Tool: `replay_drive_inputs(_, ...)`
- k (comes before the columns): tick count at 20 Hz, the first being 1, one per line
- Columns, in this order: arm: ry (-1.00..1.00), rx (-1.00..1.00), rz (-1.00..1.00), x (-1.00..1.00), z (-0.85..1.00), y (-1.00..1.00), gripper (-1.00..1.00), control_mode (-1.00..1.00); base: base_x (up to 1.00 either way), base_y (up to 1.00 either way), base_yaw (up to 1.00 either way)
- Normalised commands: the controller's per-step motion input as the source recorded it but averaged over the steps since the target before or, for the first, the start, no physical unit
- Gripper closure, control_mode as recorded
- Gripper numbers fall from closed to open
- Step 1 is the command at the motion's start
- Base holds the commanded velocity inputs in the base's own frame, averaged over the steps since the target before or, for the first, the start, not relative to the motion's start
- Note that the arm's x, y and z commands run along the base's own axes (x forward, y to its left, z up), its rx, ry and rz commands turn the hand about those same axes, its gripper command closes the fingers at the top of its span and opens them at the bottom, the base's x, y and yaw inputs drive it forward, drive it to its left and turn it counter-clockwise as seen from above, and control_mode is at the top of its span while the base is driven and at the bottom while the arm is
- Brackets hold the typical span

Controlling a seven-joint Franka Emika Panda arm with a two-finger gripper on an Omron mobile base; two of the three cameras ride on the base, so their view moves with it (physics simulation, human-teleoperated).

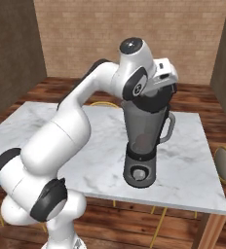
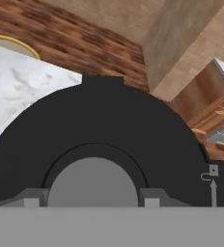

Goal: Grab the garlic and onion from the fridge, place them in the blender, close the lid, and turn on the blender to create a marinade.

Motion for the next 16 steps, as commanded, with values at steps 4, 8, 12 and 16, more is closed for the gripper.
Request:
replay_drive_inputs(4, 0.04, 0.00, 0.10, 0.09, -0.36, 0.00, 1.00, -1.00, 0.00, 0.00, 0.00)
replay_drive_inputs(8, 0.15, 0.00, 0.07, 0.08, -0.10, 0.00, 1.00, -1.00, 0.00, 0.00, 0.00)
replay_drive_inputs(12, 0.23, 0.00, 0.00, 0.15, 0.00, 0.05, 1.00, -1.00, 0.00, 0.00, 0.00)
replay_drive_inputs(16, 0.18, 0.03, -0.01, 0.03, 0.00, 0.00, 1.00, -1.00, 0.00, 0.00, 0.00)
